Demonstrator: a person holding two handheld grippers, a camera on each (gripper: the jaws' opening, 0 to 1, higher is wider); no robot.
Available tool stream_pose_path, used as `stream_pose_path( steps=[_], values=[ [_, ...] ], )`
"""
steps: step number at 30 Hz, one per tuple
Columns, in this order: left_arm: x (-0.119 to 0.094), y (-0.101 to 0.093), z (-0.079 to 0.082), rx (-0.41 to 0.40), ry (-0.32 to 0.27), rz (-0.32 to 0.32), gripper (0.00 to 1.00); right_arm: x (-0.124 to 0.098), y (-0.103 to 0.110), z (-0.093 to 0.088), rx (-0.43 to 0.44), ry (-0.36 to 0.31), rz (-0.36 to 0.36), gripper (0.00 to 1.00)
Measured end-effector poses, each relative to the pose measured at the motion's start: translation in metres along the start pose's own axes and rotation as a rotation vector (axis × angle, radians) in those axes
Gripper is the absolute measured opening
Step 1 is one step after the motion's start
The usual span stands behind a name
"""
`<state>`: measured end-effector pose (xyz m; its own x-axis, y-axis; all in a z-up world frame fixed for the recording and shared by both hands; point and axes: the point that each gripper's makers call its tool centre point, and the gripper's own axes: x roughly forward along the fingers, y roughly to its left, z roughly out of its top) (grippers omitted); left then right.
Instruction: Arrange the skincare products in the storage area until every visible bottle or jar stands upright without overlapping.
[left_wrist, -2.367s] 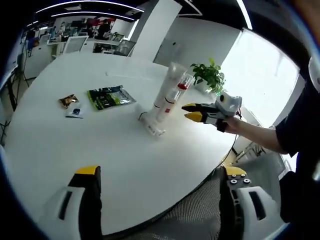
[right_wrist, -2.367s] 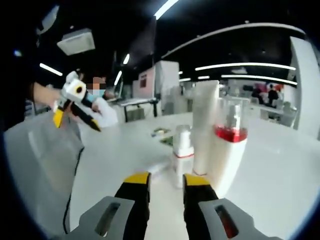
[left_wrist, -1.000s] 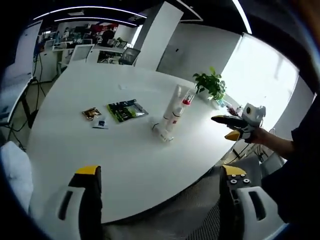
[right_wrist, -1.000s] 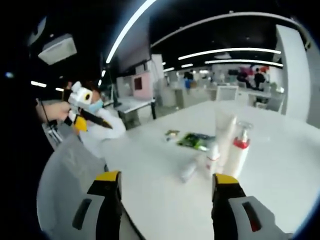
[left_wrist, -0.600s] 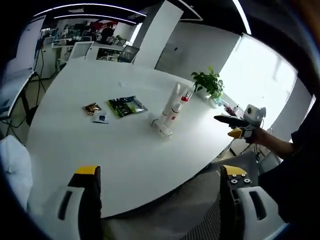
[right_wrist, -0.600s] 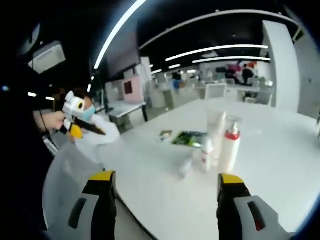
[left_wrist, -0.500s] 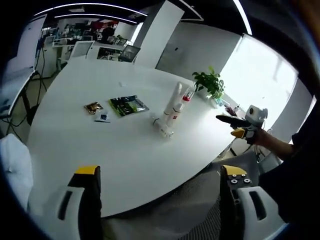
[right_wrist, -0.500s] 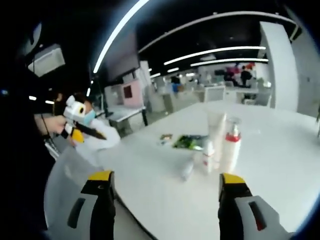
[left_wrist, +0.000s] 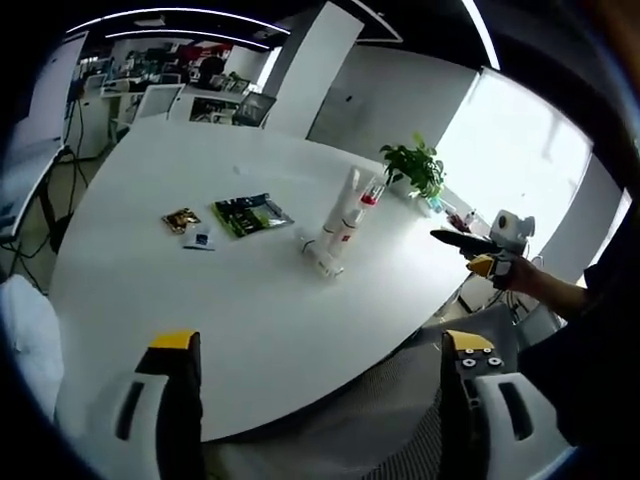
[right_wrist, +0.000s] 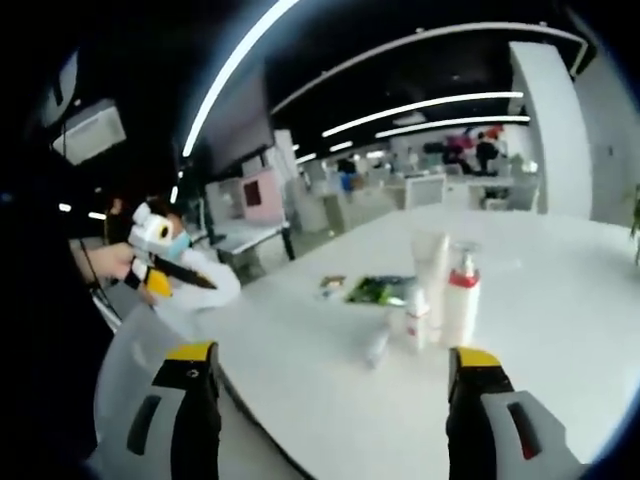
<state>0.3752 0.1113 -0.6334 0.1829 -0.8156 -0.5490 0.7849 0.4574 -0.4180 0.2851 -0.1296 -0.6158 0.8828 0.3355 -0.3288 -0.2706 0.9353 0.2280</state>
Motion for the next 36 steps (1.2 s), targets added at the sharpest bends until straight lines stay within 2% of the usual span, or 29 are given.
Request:
stream_pose_path(
  steps=[2,10,15,17,20,23,27,31,36],
  values=[
    [0.001,0.004,-0.003,-0.007,0.011,0.008,0.94,0.003,0.007,0.001,-0.008,-0.013,0.020,1.00],
    [0.002,0.004,0.001,-0.009,0.014,0.005,0.93,0.011,0.008,-0.007,0.008,0.017,0.030,0.99],
    [0.007,0.003,-0.002,-0.003,0.036,0.001,0.93,0.008,0.004,-0.006,0.019,0.012,0.019,0.99],
    [0.008,0.004,0.000,-0.006,0.025,0.006,0.93,0.008,0.001,-0.008,0.023,0.023,0.017,0.99],
    [0.009,0.004,0.003,-0.014,0.012,0.007,0.93,0.009,-0.004,-0.014,0.031,0.056,0.009,0.96],
    [0.010,0.001,-0.001,-0.007,0.027,-0.002,0.93,0.011,-0.007,-0.014,0.037,0.063,0.006,0.93],
    [0.012,0.003,-0.007,0.001,0.045,0.005,0.93,0.017,-0.004,-0.016,0.054,0.062,0.013,0.91],
    [0.019,-0.001,-0.010,-0.011,0.049,-0.012,0.92,0.021,0.001,-0.022,0.048,0.108,0.015,0.85],
    [0.028,-0.007,-0.015,-0.012,0.064,-0.037,0.92,0.031,0.001,-0.021,0.058,0.126,0.012,0.78]
  ],
)
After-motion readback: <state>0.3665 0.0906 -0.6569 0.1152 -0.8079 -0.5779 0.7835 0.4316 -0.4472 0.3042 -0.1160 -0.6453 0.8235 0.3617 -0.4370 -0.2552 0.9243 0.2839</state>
